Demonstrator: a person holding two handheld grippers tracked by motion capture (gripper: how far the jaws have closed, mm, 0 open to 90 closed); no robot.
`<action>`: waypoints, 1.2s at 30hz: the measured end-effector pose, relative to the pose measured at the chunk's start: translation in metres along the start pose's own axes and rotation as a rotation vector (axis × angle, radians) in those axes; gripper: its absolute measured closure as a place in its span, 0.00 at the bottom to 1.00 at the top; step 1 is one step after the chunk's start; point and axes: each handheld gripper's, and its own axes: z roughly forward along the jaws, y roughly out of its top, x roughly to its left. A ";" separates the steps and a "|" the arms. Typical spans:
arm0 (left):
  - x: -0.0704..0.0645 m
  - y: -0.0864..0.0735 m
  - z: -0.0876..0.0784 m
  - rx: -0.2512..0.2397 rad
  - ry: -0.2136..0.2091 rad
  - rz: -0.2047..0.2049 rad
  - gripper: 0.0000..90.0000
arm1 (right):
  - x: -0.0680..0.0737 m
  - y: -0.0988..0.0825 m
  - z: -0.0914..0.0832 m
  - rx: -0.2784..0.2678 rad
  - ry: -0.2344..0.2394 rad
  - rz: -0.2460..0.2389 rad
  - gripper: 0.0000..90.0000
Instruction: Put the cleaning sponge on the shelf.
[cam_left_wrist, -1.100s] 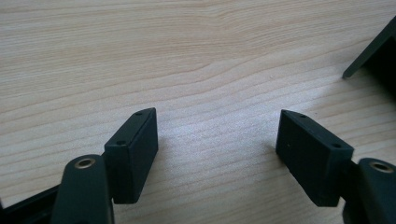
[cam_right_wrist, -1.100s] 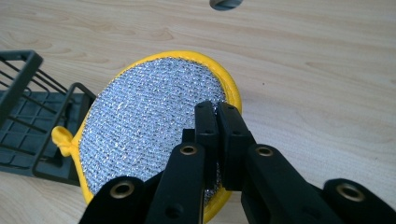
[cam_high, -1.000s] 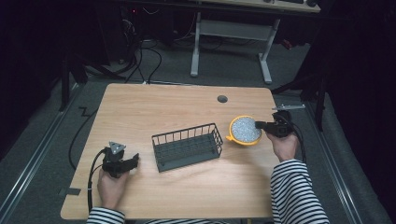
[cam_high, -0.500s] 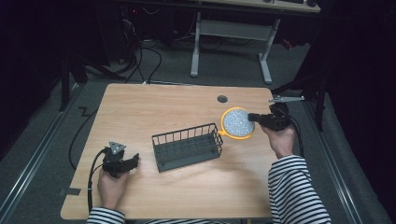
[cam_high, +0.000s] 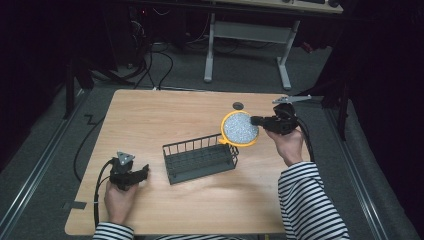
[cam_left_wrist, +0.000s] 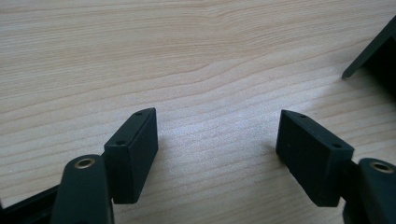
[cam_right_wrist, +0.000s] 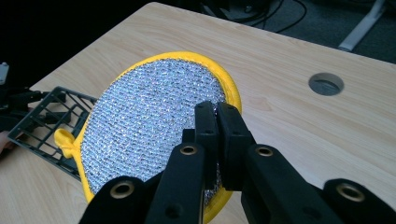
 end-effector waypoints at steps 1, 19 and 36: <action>0.000 0.000 0.000 0.000 0.000 0.000 0.33 | 0.000 0.000 0.000 0.000 0.000 0.000 0.98; 0.000 0.000 0.000 -0.001 0.000 0.000 0.33 | 0.040 0.014 0.049 0.034 0.066 -0.072 0.98; 0.000 0.000 0.000 -0.002 -0.002 -0.001 0.33 | 0.053 0.005 0.077 0.062 0.055 -0.106 0.98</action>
